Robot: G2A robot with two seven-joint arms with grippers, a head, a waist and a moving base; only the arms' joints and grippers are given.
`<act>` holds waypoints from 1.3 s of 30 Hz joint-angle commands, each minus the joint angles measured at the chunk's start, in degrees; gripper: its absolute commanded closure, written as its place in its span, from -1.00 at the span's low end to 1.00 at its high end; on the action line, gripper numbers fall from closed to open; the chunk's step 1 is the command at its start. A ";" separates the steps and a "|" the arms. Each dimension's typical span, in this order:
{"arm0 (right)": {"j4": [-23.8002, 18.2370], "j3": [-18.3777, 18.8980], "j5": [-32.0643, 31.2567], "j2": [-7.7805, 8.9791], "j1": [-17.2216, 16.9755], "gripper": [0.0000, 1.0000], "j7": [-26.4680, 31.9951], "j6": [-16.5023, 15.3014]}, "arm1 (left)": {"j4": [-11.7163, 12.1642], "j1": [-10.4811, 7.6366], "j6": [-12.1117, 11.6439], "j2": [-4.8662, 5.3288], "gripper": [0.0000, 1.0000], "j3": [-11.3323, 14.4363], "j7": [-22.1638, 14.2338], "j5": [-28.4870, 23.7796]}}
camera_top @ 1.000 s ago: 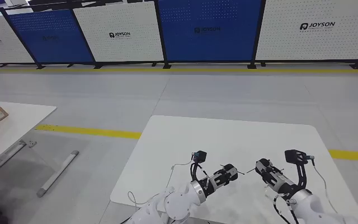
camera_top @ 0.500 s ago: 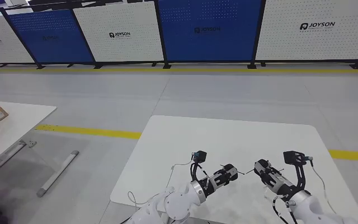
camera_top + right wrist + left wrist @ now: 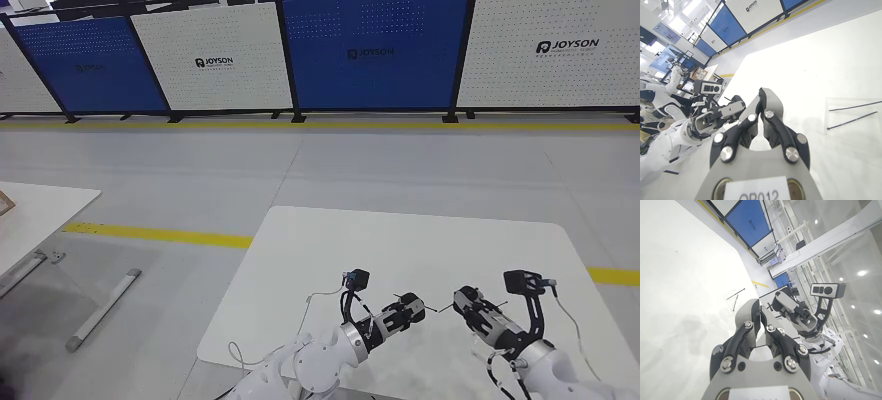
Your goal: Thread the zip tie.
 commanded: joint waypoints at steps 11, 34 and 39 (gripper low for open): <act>0.46 -0.60 -1.31 -0.42 0.88 1.00 1.24 0.39 | 0.00 0.00 0.00 0.00 1.00 0.00 0.00 0.00; 0.96 -1.08 -1.99 -1.24 1.89 1.00 2.09 0.63 | 0.00 0.00 0.00 0.00 1.00 0.00 0.00 0.00; 0.62 -0.24 -1.47 -1.39 1.33 1.00 1.27 0.85 | 0.00 0.00 0.00 0.00 1.00 0.00 0.00 0.00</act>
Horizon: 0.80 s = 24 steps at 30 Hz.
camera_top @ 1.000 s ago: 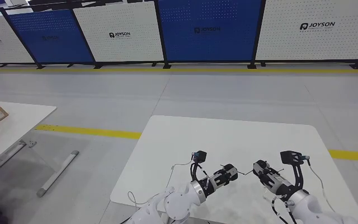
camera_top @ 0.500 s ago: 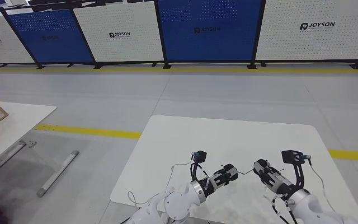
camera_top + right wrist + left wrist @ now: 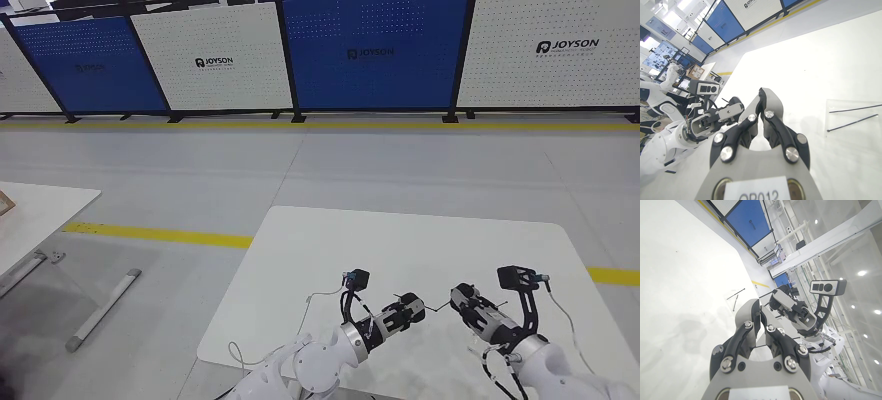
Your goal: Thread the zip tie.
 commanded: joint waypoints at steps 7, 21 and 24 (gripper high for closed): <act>-0.28 0.47 -0.46 -0.13 -0.81 1.00 0.40 -0.34 | 0.00 0.00 0.00 0.00 1.00 0.00 0.00 0.00; -1.05 1.11 -0.89 -0.51 -1.25 1.00 0.14 0.06 | 0.00 0.00 0.00 0.00 1.00 0.00 0.00 0.00; -1.05 0.84 -1.57 -0.57 -1.28 1.00 0.57 0.16 | 0.00 0.00 0.00 0.00 1.00 0.00 0.00 0.00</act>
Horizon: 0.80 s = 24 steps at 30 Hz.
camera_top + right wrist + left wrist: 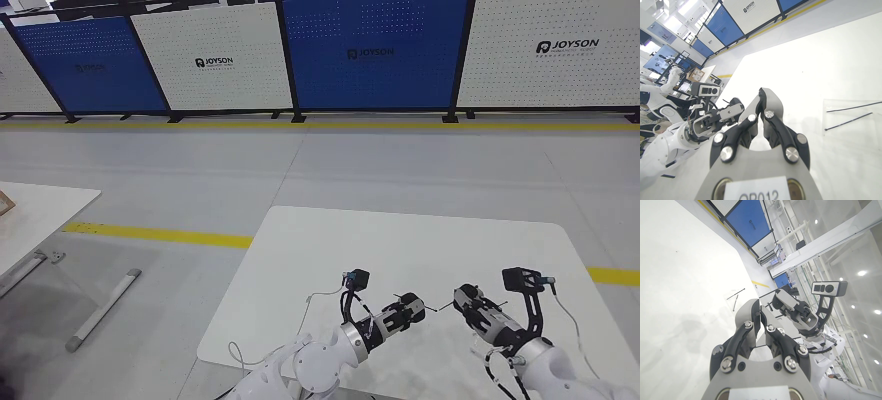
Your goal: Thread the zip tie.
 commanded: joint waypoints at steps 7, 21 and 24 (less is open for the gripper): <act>0.21 -0.91 -0.86 -0.32 0.86 1.00 0.36 0.51 | 0.00 0.00 0.00 0.00 1.00 0.00 0.00 0.00; -0.57 -0.27 -1.48 -0.55 -0.01 1.00 1.05 0.11 | 0.00 0.00 0.00 0.00 1.00 0.00 0.00 0.00; -0.36 -0.78 -1.88 -0.67 0.55 1.00 1.56 0.40 | 0.00 0.00 0.00 0.00 1.00 0.00 0.00 0.00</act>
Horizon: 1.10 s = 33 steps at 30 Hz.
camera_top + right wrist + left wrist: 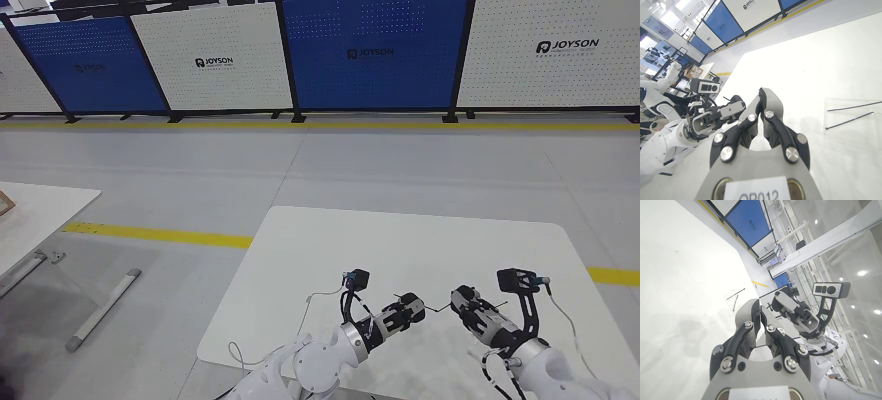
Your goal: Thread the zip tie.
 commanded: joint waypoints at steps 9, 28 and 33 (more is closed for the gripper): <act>0.17 0.09 0.01 -0.31 0.49 1.00 -0.02 0.81 | 0.00 0.00 0.00 0.00 1.00 0.00 0.00 0.00; 0.34 -0.45 -0.88 -0.75 0.88 1.00 1.20 0.68 | 0.00 0.00 0.00 0.00 1.00 0.00 0.00 0.00; 0.56 -0.96 -1.09 -0.92 1.27 1.00 1.26 0.63 | 0.00 0.00 0.00 0.00 1.00 0.00 0.00 0.00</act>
